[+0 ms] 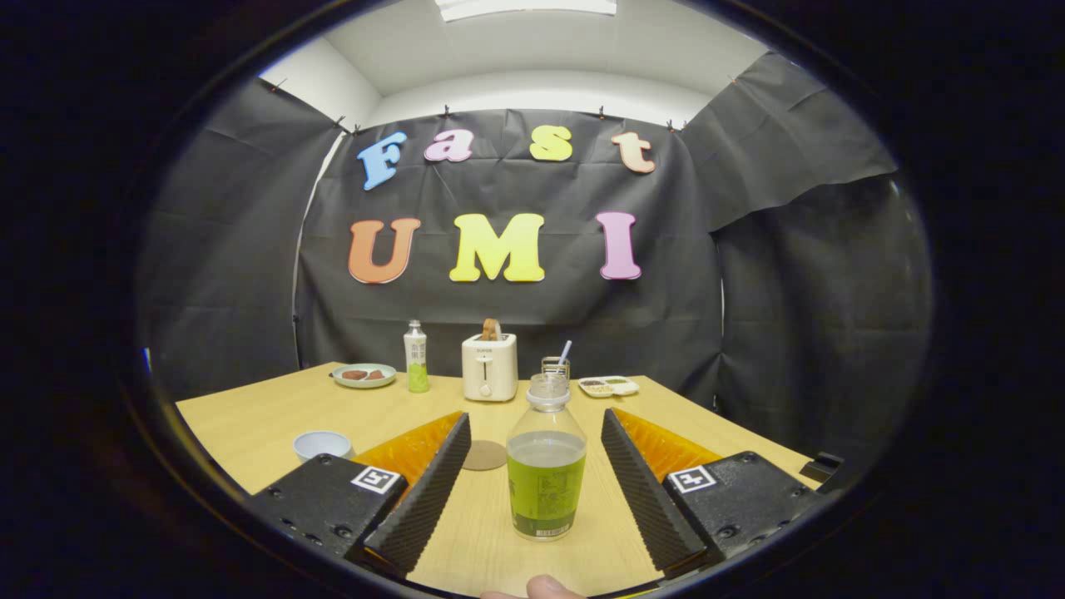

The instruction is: Take the bottle from table, then pour the juice into the cup, finally place the bottle on the coaster

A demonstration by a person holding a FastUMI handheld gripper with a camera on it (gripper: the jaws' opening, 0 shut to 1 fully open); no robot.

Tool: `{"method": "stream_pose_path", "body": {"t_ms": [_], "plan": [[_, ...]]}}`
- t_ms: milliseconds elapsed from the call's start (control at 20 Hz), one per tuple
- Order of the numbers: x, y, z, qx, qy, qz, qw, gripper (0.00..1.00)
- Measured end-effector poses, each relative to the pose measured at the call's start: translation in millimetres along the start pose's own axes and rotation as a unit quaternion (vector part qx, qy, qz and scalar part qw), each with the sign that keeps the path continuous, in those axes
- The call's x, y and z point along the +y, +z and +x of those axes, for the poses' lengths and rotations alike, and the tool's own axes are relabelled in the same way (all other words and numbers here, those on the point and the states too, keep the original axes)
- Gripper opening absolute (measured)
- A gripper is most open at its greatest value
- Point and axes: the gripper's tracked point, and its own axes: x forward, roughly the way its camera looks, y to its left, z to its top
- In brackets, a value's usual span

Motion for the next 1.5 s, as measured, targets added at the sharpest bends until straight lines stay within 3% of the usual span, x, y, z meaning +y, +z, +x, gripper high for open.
{"method": "stream_pose_path", "body": {"t_ms": [800,1050,1250,1500], "plan": [[-8.4,-69.3,52.1,0.079,0.021,0.01,0.997,1.0],[-10.0,-68.9,53.2,0.079,0.021,0.01,0.997,1.0],[-8.5,-69.4,53.8,0.083,0.026,0.012,0.996,0.96],[-5.7,-68.4,53.6,0.085,0.037,0.011,0.996,0.82]]}}
